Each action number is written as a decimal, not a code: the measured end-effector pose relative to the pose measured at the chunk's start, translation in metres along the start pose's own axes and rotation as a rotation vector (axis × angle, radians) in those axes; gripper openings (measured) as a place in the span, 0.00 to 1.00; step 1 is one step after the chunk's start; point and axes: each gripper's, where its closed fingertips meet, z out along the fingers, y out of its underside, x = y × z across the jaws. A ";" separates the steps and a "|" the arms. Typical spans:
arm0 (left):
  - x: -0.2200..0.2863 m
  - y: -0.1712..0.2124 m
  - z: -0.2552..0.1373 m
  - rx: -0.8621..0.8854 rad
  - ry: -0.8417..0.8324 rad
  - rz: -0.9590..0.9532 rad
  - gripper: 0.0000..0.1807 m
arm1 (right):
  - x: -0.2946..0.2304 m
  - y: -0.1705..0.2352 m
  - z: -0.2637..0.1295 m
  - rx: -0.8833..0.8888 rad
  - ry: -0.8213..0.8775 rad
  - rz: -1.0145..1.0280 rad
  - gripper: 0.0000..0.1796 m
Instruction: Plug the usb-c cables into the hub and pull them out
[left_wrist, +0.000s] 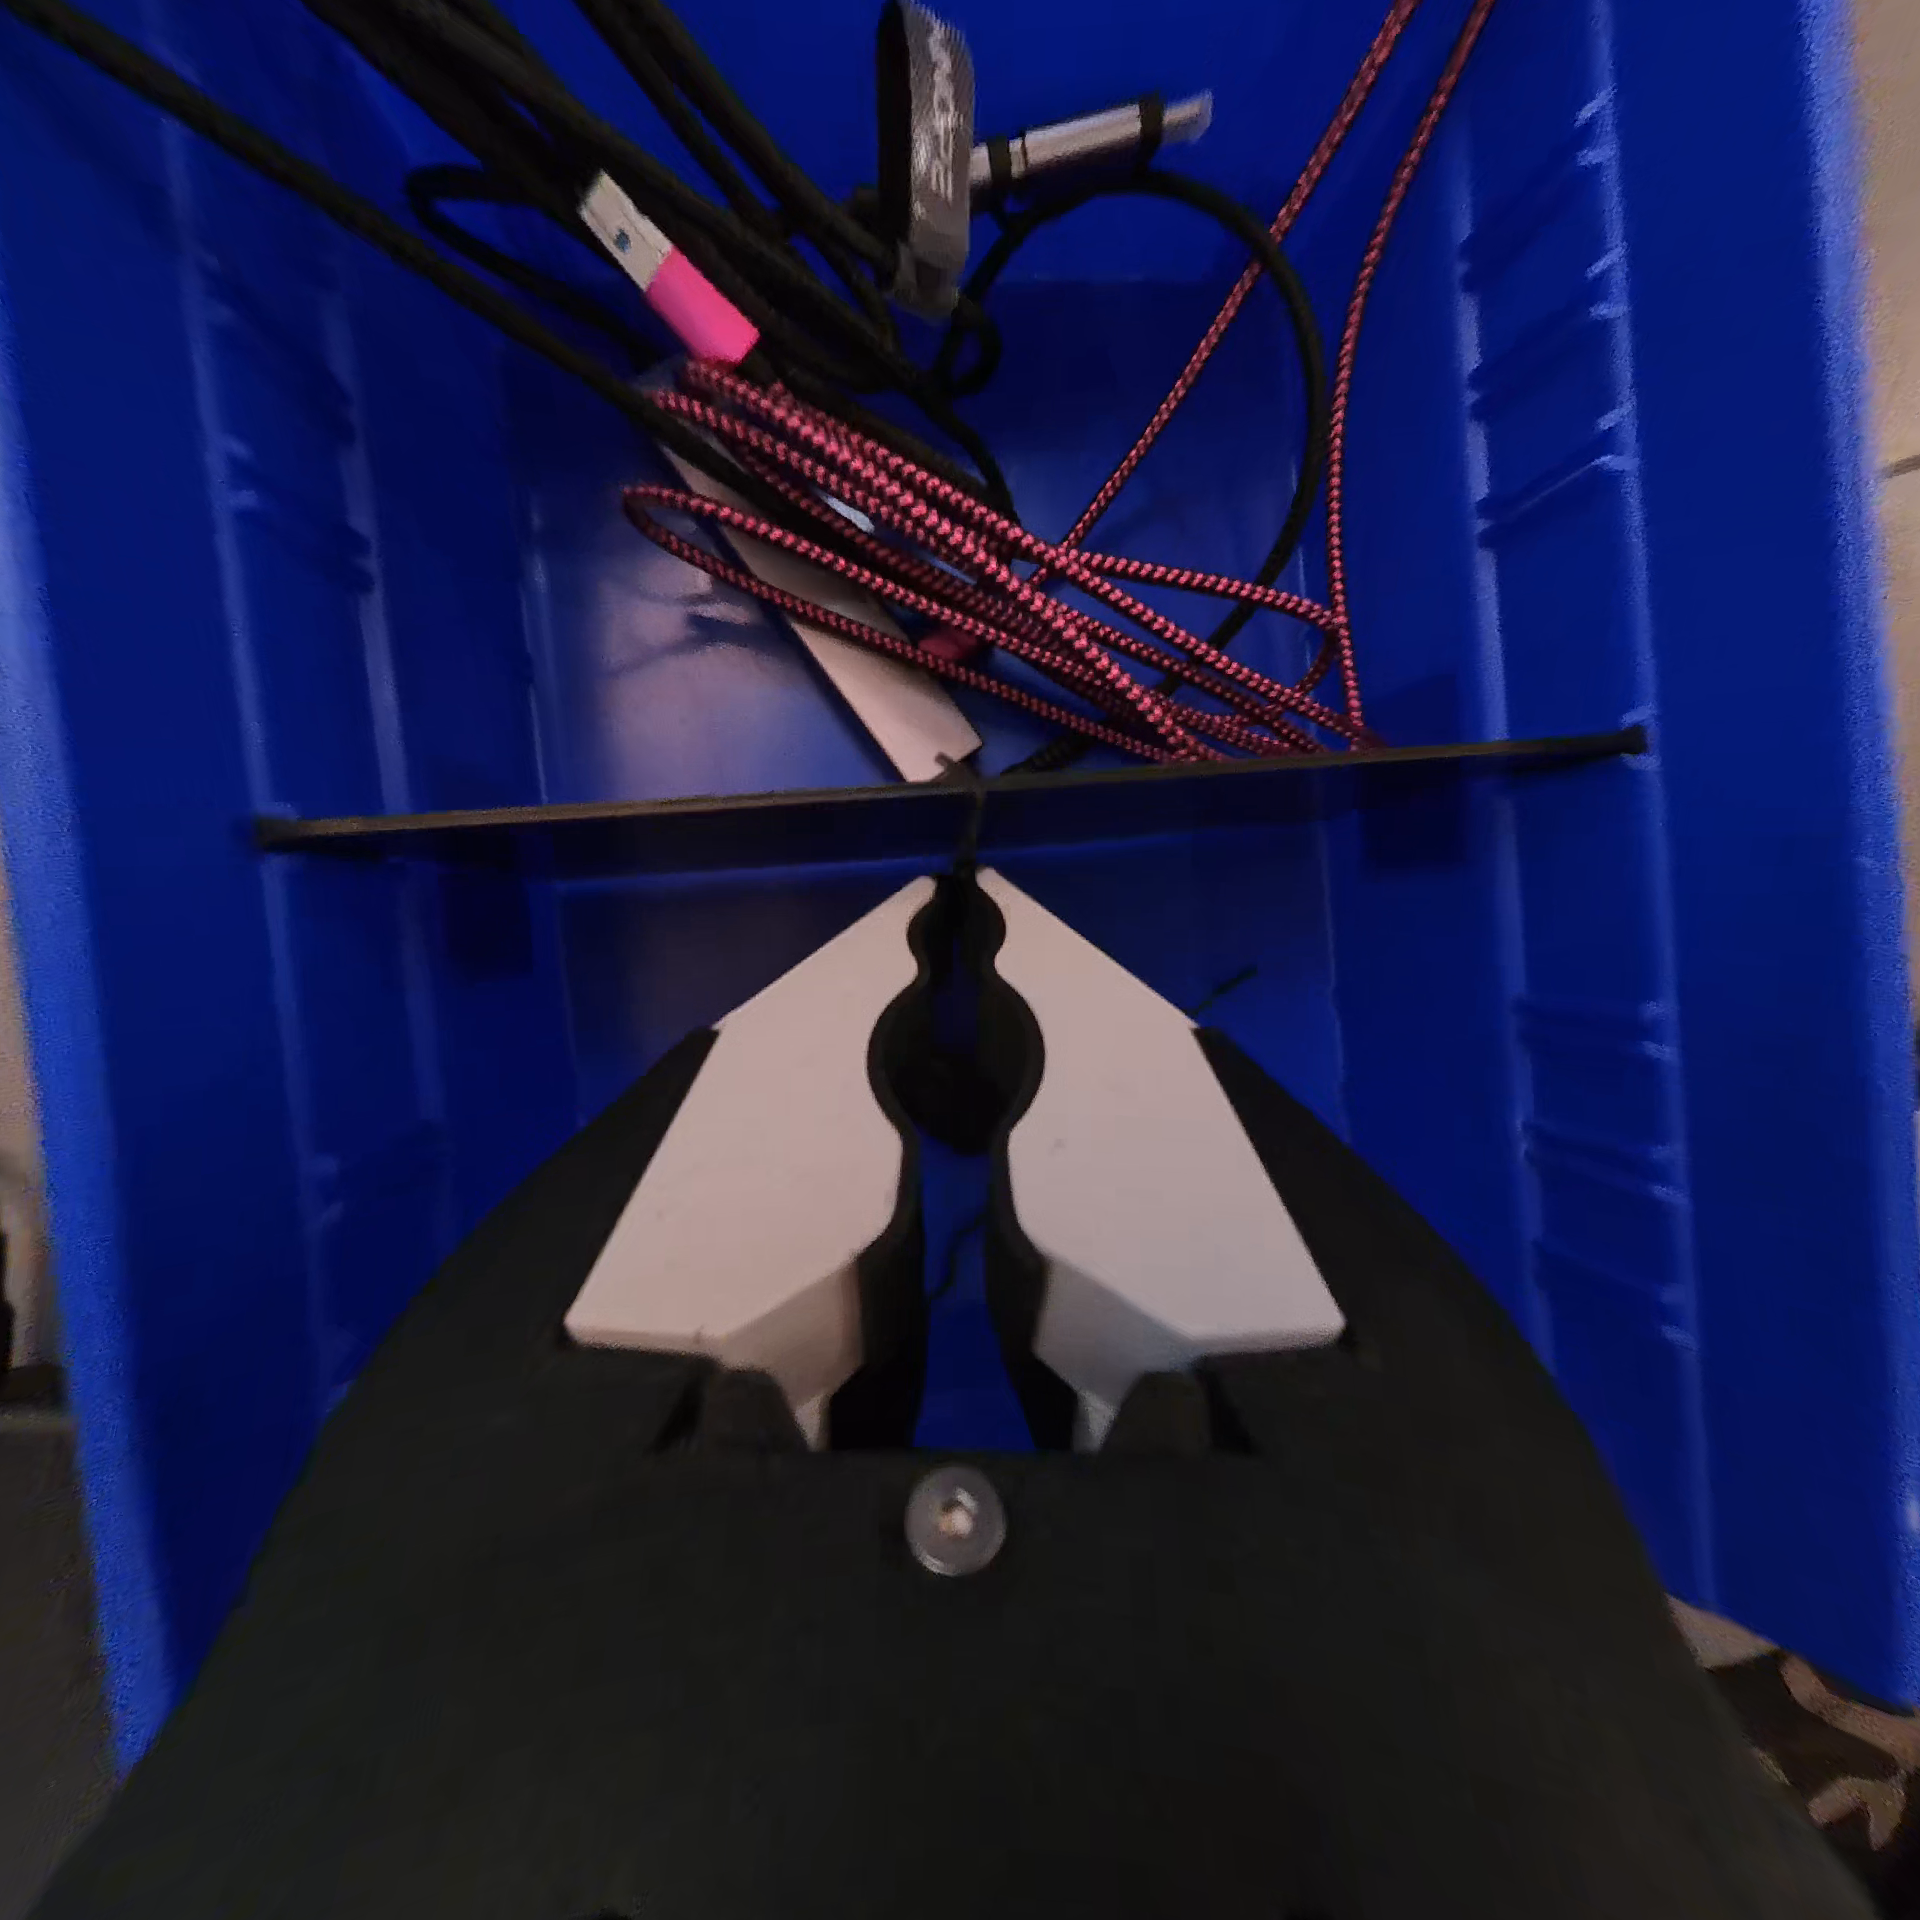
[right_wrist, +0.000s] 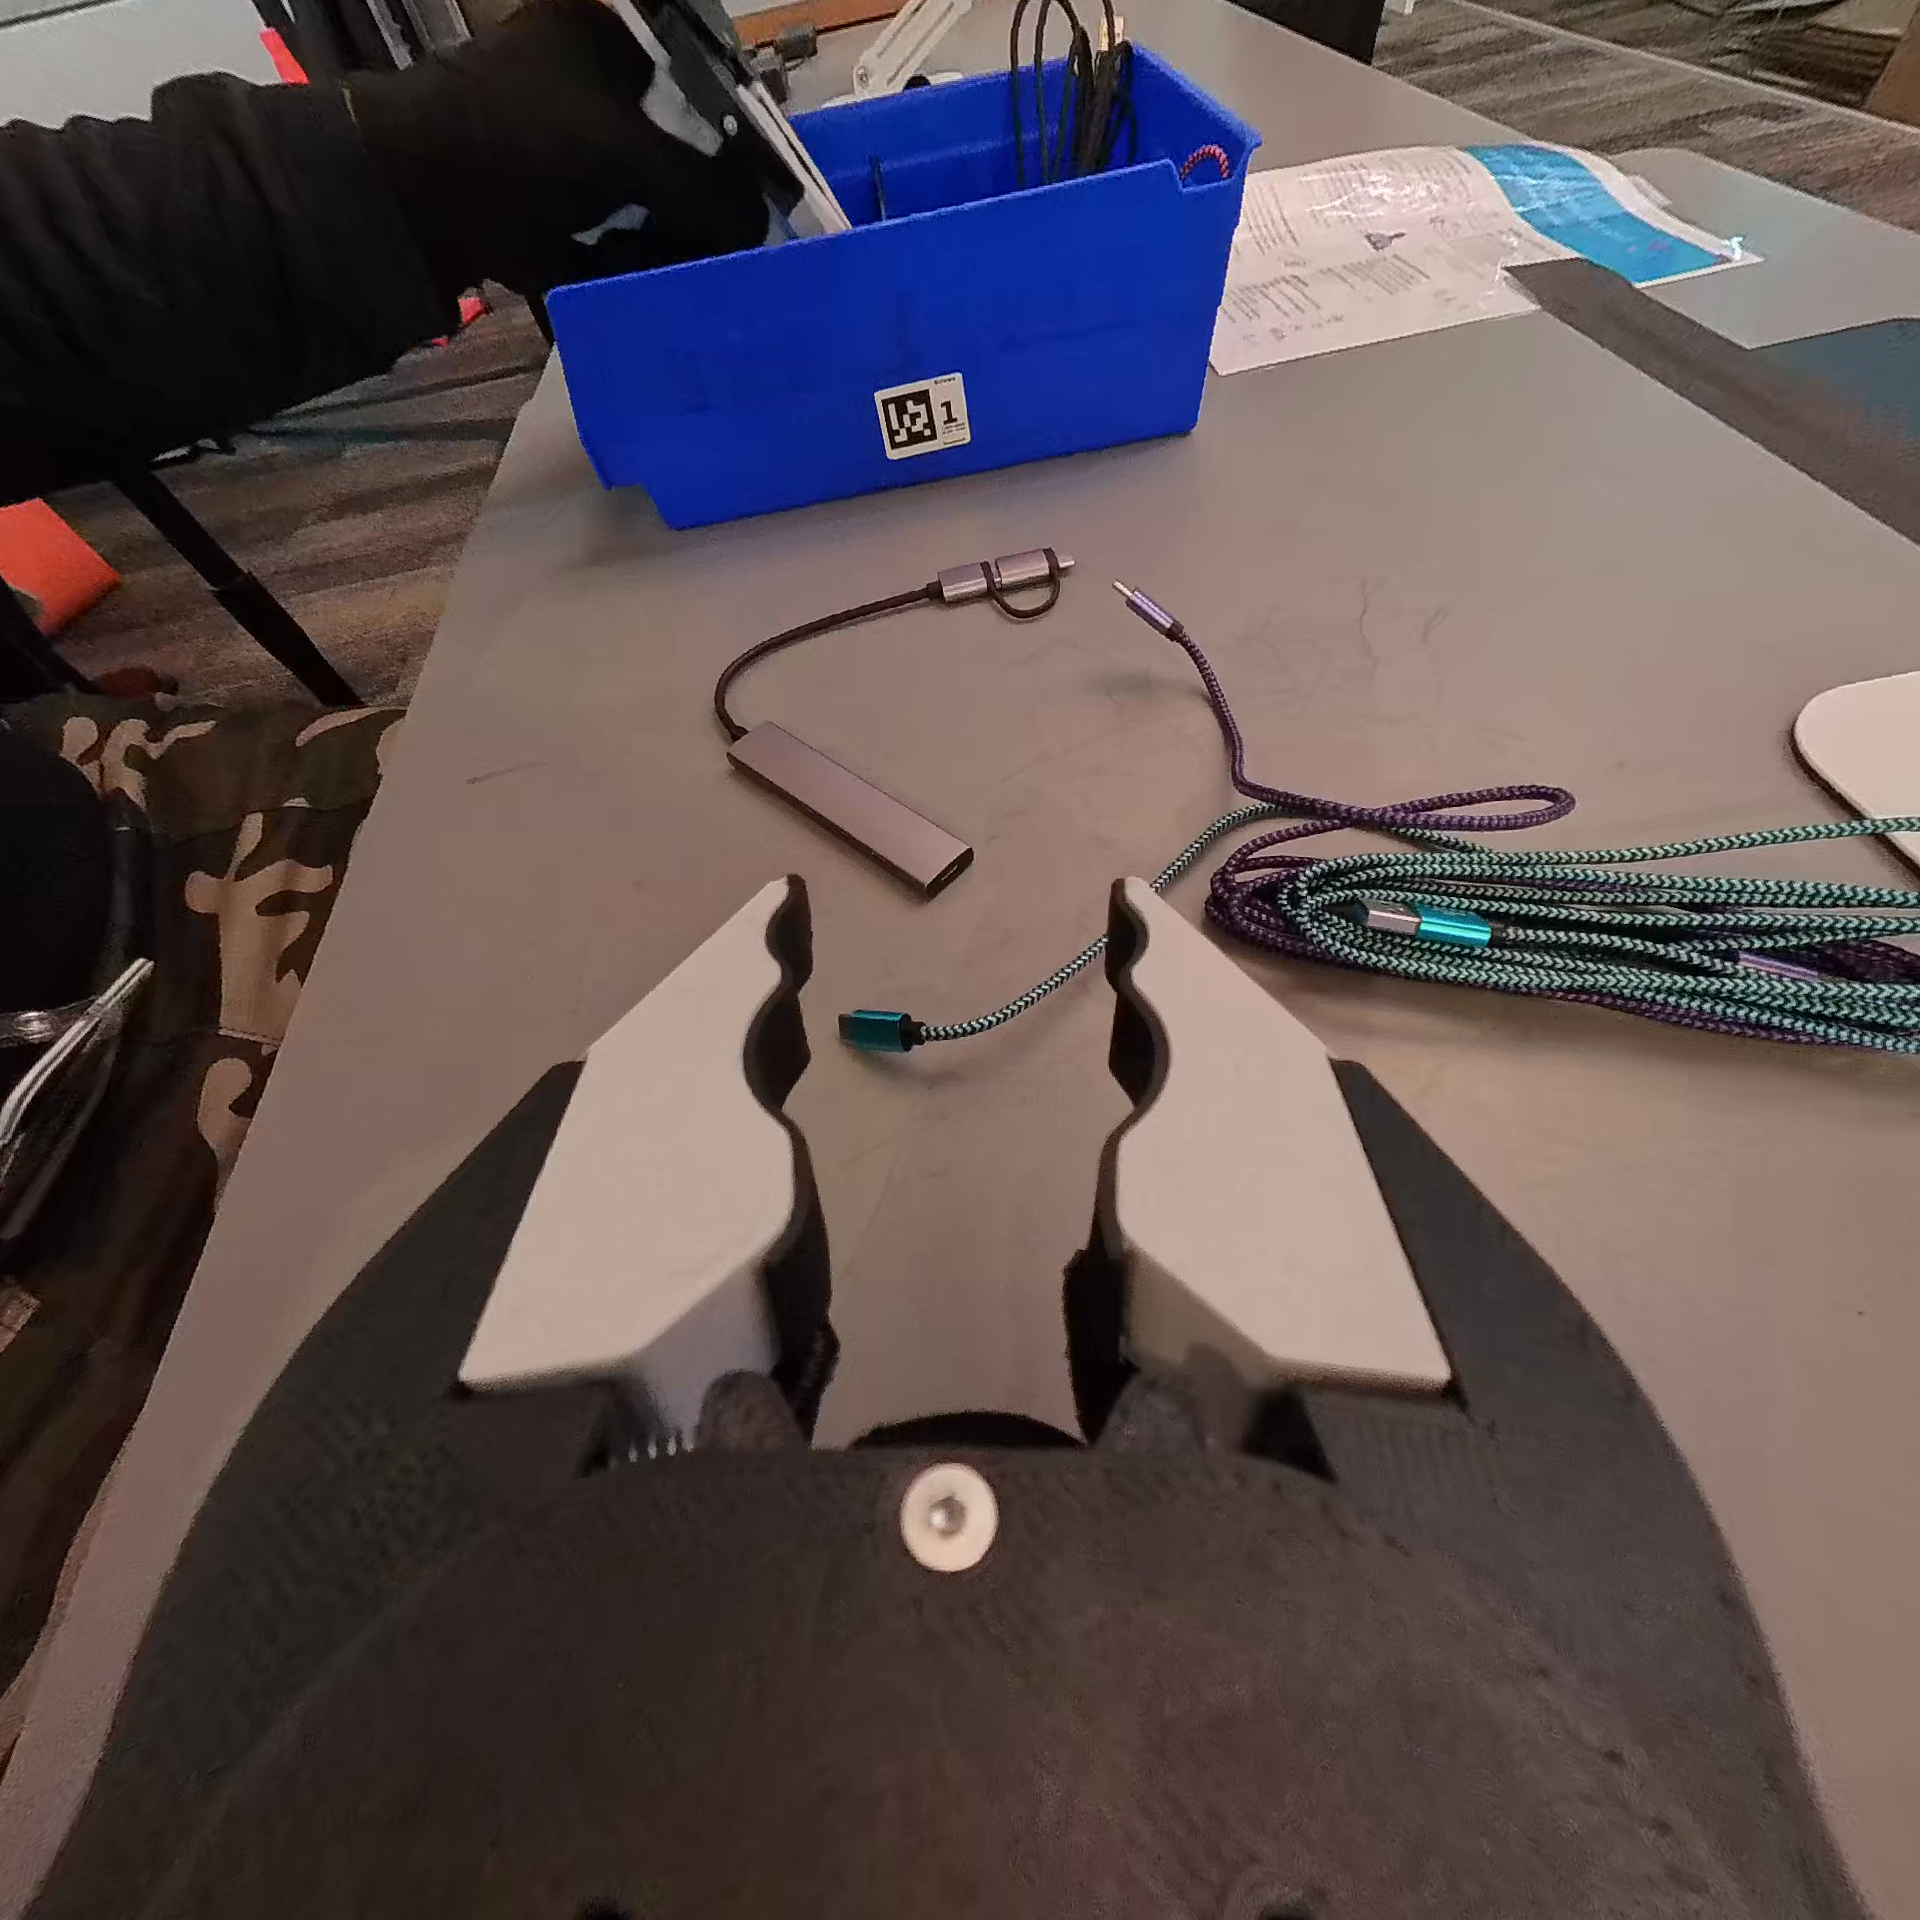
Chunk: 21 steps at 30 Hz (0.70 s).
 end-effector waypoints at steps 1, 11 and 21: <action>0.000 0.000 -0.005 0.007 0.004 0.004 0.00 | 0.000 0.000 0.000 0.001 0.000 -0.002 0.31; 0.018 -0.046 -0.092 0.307 0.148 0.025 0.00 | 0.000 -0.005 -0.001 0.021 0.015 -0.012 0.30; 0.218 -0.087 -0.126 0.448 0.350 0.380 0.00 | -0.025 -0.063 0.004 0.215 0.080 -0.192 0.18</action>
